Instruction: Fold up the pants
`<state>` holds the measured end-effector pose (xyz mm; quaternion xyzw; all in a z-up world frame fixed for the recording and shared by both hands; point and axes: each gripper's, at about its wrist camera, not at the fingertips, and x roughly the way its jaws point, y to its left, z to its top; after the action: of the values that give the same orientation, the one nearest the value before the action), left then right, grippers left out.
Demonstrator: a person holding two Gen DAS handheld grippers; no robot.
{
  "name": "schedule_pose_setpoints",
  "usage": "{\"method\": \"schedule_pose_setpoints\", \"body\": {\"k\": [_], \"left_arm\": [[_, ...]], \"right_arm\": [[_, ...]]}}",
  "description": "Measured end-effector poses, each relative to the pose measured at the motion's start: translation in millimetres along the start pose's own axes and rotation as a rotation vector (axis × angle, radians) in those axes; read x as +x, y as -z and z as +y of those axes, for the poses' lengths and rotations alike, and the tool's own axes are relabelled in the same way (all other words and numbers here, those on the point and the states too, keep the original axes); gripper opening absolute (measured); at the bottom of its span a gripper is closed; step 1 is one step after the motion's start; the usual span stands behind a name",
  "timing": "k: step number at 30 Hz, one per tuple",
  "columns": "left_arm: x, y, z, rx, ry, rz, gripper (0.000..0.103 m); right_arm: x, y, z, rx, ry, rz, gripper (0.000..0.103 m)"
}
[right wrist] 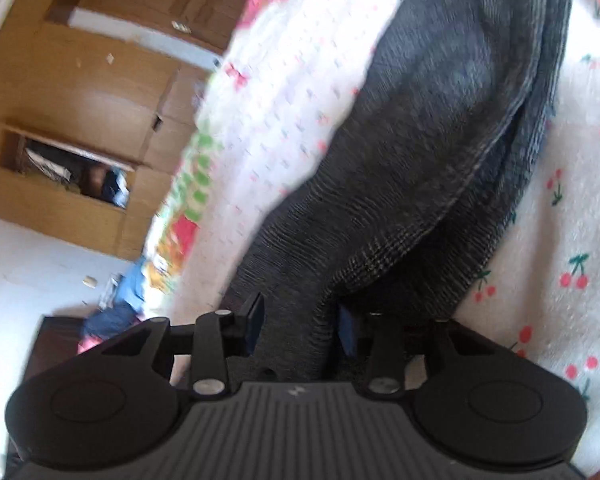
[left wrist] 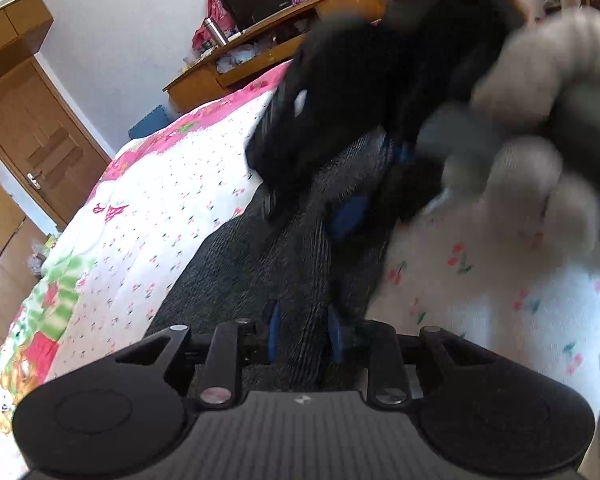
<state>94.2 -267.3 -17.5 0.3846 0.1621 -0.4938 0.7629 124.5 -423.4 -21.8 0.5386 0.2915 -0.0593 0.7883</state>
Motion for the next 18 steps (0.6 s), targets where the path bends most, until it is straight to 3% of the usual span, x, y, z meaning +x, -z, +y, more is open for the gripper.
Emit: {"method": "schedule_pose_setpoints", "body": {"k": [1,2,3,6,7,10,15,18], "left_arm": [[-0.6,-0.5,-1.6,0.001,-0.006,-0.003,0.041],[-1.3,-0.2,-2.9,0.005,-0.016,-0.003,0.042],[-1.9,1.1,-3.2,0.007,-0.028,-0.001,0.044],[-0.4,6.4,-1.3,-0.013,-0.067,0.029,0.045],[0.6,8.6,1.7,-0.038,-0.062,0.046,0.035],[-3.7,8.7,9.2,-0.103,-0.048,0.052,0.021],[-0.2,13.2,5.3,-0.058,0.008,0.086,0.019],[1.9,15.7,-2.6,-0.017,-0.005,0.088,0.017]], "right_arm": [[4.3,-0.9,-3.0,0.008,0.015,0.005,0.031],[5.0,-2.6,-4.8,0.017,0.015,0.007,0.015],[2.1,-4.2,-5.0,0.025,-0.001,0.000,0.006],[-14.8,-4.6,-0.1,0.012,-0.065,-0.020,0.006],[-20.7,-3.3,2.6,-0.001,-0.079,-0.024,0.006],[-34.3,3.3,10.4,-0.056,-0.084,-0.040,0.005],[-24.6,11.4,-9.3,-0.060,0.039,-0.021,0.005],[-26.1,8.1,-17.0,-0.009,0.008,-0.048,0.011]]}}
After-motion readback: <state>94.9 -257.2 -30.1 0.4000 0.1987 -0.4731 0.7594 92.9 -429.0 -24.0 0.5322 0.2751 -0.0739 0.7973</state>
